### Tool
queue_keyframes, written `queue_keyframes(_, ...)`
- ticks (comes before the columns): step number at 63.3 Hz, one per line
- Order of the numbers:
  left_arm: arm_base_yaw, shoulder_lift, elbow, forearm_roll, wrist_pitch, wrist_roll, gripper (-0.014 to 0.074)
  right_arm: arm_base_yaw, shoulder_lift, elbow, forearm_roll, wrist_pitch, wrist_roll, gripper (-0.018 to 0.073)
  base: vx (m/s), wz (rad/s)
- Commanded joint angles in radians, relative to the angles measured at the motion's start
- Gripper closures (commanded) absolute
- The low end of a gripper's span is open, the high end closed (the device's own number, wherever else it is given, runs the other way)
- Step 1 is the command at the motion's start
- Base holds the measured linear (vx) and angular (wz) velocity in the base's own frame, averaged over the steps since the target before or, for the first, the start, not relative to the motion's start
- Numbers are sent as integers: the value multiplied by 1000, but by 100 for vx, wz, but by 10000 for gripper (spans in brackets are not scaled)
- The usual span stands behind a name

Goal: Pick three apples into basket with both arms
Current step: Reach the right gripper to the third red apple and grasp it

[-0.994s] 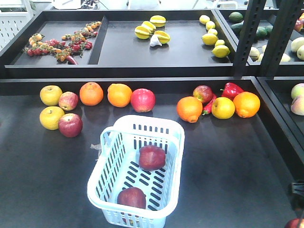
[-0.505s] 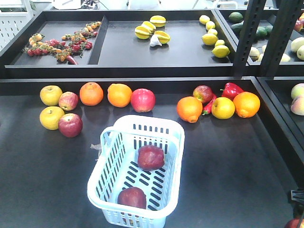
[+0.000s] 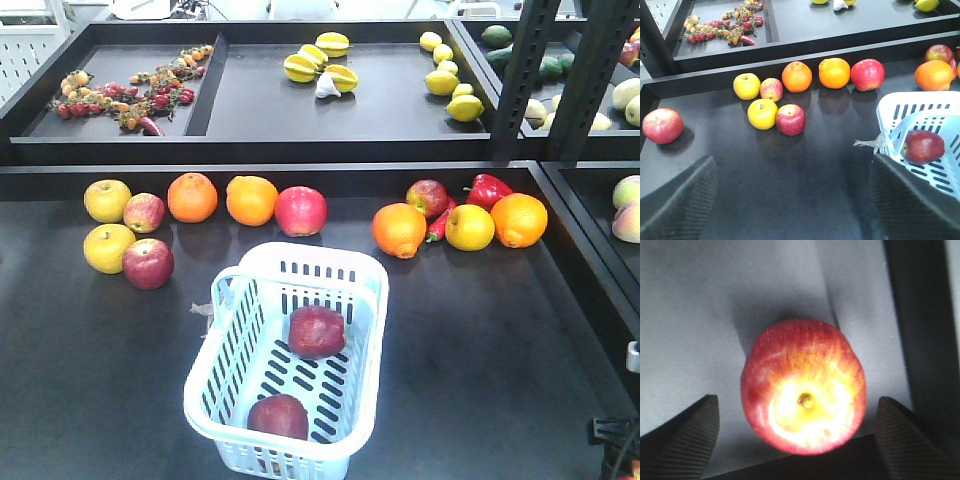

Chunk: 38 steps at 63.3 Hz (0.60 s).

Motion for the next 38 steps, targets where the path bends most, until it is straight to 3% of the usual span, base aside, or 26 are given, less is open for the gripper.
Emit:
queue_keyframes(1,-2,3,-26,23,-57,-8,11,-8,9,-19,-9,-30,-1,-39,0,0)
queue_keyframes(29,-2,3,-26,23,-57,-8,11,-8,176,-19,-7,-94,-3,-32,0,0)
queue_keyframes(38,-2,3,-26,23,-57,-8,11,-8,187,-19,-5,-102,-3,20,0,0)
